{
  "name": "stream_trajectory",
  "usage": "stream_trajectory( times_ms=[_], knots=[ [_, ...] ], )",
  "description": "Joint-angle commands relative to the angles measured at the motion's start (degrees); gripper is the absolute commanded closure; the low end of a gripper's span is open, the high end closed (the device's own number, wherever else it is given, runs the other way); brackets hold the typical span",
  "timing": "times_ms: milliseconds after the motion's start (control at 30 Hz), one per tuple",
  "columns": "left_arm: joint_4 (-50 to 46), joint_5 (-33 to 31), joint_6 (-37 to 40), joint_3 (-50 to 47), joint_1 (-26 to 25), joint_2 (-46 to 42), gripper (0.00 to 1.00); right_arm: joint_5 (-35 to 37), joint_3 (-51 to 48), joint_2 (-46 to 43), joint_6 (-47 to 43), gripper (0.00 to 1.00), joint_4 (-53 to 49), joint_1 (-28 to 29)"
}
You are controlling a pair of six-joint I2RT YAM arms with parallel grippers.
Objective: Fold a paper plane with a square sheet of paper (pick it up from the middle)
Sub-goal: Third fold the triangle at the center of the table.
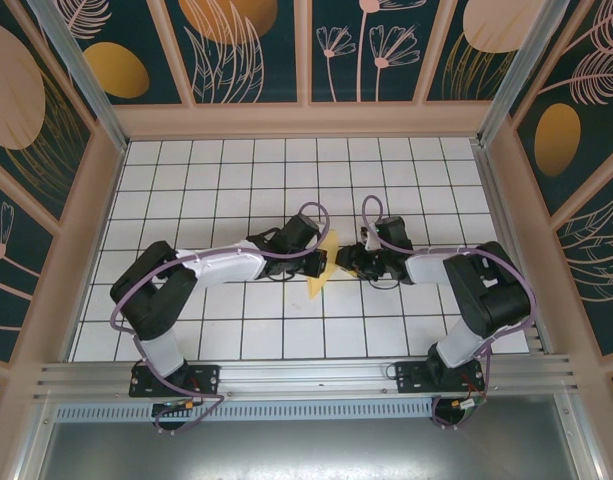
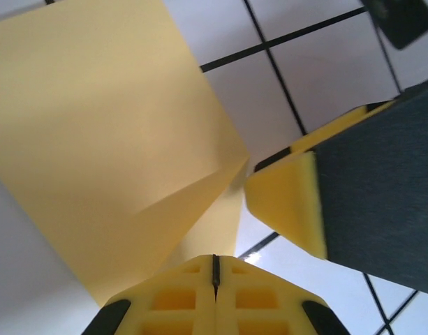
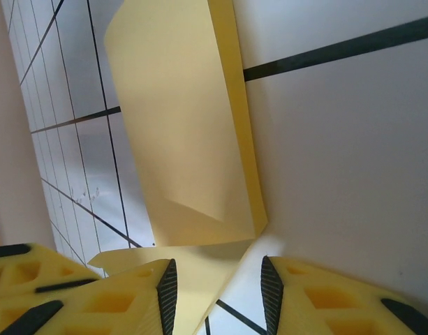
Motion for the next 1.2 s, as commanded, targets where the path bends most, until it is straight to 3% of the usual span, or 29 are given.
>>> stream_trajectory(
  times_ms=[0, 100, 467, 767, 967, 1167],
  knots=[
    [-1.95, -4.84, -1.45, 0.42, -0.01, 1.53, 0.98, -0.51, 0.89, 1.20, 0.49, 0.61, 2.00, 0.86],
    [-2.89, -7.68, -1.75, 0.20, -0.06, 2.59, 0.99, -0.79, 1.55, 2.04, 0.62, 0.61, 2.25, 1.23],
    [-1.37, -8.31, -1.98, -1.89, 0.02, 2.99, 1.00, -2.69, 4.28, 4.24, 0.72, 0.61, 3.60, 2.09],
    [-1.00, -9.93, -2.81, -2.60, -0.02, 3.13, 1.00, -5.39, 6.27, 5.84, -5.05, 0.63, 2.01, 2.80],
    [1.63, -10.71, -3.69, -5.23, 0.06, -1.64, 0.96, -6.94, 7.73, 7.37, -11.08, 0.81, -1.36, 3.28],
    [4.96, -9.48, -3.43, -9.57, 0.00, -10.16, 0.83, -5.66, 8.62, 7.42, -8.89, 0.97, -0.43, 4.25]
  ],
)
